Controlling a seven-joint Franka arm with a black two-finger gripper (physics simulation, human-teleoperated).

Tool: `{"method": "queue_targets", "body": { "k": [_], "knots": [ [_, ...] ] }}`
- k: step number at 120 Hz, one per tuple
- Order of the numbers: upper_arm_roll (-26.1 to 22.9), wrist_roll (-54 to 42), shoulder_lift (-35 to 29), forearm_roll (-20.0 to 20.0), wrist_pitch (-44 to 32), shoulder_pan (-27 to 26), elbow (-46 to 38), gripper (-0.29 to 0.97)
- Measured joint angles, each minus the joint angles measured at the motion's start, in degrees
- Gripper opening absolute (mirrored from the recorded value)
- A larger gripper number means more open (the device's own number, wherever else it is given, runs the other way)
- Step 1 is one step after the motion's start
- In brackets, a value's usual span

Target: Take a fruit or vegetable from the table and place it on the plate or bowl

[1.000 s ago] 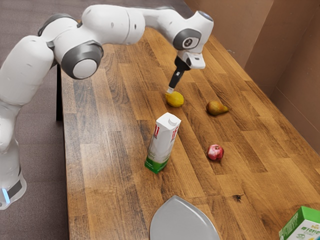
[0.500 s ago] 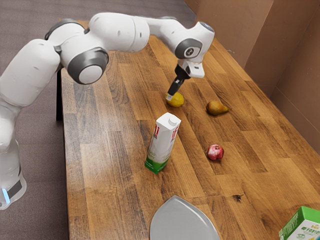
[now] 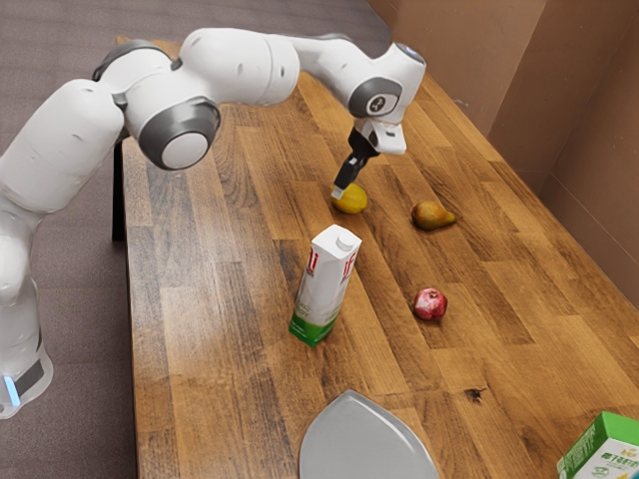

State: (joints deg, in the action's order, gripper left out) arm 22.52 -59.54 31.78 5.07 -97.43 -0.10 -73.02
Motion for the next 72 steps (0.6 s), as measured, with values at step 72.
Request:
{"method": "queue_targets", "body": {
  "k": [72],
  "knots": [
    [-0.3, -1.0, 2.1, 1.6, -0.6, 0.0, 0.0, 0.34]
  ]
}}
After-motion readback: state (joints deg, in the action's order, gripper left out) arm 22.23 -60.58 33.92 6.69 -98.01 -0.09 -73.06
